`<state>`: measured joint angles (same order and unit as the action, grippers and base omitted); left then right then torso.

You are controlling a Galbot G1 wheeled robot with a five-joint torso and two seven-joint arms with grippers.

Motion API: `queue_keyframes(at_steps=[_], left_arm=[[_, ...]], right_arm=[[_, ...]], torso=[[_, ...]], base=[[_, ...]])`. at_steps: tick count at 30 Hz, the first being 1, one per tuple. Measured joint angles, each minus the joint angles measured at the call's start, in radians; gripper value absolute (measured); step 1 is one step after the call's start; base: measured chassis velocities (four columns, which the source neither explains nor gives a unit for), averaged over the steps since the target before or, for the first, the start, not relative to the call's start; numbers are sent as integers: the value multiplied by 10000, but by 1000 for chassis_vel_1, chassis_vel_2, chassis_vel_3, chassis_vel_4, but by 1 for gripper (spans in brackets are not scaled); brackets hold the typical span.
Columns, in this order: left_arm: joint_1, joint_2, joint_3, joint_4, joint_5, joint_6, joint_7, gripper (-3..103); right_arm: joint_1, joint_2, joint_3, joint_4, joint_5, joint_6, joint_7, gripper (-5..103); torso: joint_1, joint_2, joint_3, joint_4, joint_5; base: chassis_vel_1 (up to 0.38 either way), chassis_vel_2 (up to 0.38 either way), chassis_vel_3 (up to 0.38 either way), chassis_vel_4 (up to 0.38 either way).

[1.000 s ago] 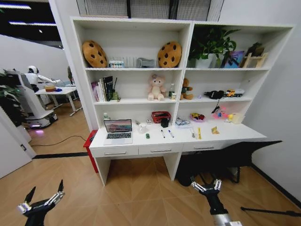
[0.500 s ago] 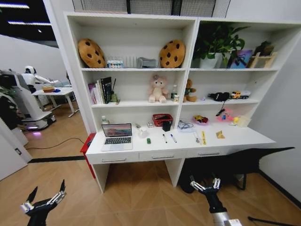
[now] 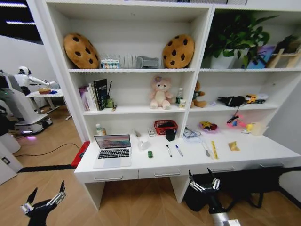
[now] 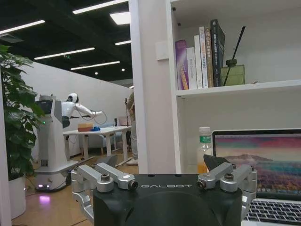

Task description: Organize the objects on the table.

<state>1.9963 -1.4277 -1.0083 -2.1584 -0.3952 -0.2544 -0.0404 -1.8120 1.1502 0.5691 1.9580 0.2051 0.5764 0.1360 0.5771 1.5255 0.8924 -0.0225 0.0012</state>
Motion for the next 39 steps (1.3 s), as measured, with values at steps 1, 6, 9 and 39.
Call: queue_keyframes(at_steps=[1,6,9,39], left_arm=[[-1,7,1,1,0,-1,-3,100],[3,26,1,-27,4,-4,-9,100],[-18,34,3,-49,5,-3,-22,100],[774,6721,-238,-1649,-703,1930,-102,7]], right_arm=[[-17,12,2,1,-43,31,0,100],[-44,81,12,-11,-271,91,64,100],[-44,156,-3,-23,-317,232,79,100],[118,472,14,-727,251,803,-46,100]], torso=[[1,2,-1,-1,-25],[0,2,-1,-2,-19],[0,0,0,-1,1],[3,0,1,-2,-13]], base=[[-360,354,389,-370],[-357,366,361,-369],[-347,336,374,-324],[-56,57,55,-39]])
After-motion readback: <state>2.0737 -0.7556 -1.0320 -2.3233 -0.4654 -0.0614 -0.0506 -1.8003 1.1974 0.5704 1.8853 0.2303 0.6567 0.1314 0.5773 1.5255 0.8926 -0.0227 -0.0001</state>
